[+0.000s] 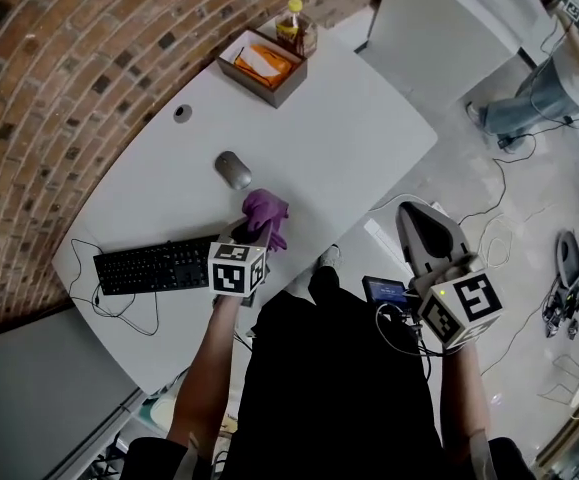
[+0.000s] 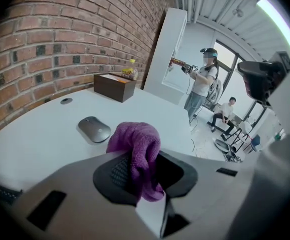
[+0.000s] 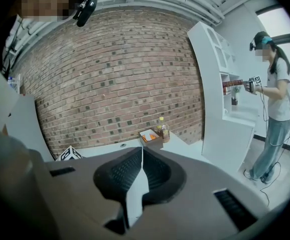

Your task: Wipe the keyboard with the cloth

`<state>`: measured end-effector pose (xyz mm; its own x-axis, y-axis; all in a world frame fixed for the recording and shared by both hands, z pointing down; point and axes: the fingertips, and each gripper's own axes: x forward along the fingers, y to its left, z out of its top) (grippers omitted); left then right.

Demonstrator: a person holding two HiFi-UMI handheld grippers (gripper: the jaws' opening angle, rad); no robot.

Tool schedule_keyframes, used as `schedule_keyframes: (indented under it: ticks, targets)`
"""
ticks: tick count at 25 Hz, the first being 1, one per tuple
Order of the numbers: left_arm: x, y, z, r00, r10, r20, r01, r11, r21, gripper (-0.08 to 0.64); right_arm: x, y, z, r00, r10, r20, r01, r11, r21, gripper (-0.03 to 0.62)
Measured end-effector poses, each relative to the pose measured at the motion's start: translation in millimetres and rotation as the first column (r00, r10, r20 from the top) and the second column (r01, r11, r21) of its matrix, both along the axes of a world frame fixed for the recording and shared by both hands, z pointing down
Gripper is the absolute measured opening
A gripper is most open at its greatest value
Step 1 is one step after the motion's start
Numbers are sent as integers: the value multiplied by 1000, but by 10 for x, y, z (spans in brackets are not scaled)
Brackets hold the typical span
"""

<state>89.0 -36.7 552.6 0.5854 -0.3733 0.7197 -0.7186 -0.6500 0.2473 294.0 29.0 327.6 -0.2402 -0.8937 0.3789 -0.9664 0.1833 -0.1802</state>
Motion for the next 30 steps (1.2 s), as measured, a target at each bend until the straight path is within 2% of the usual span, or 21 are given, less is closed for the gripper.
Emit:
schedule_keyframes:
  ticks: [9, 14, 19, 27, 30]
  targets:
    - [494, 44, 215, 999, 47, -19, -48, 998, -38, 101, 332, 100, 88, 999, 17, -30, -19, 999, -48, 20]
    - [568, 77, 357, 997, 76, 19, -75, 996, -50, 105, 418, 138, 154, 999, 33, -15, -34, 997, -66, 20]
    - [567, 96, 402, 997, 73, 23, -71, 996, -62, 109, 383, 103, 151, 1000, 17, -7, -18, 998, -55, 20]
    - [601, 169, 457, 996, 82, 26, -80, 993, -86, 223, 466, 142, 142, 1000, 25, -2, -25, 998, -53, 20]
    - [600, 185, 449, 996, 82, 28, -80, 993, -89, 241, 476, 137, 135, 1000, 26, 5, -26, 998, -49, 20]
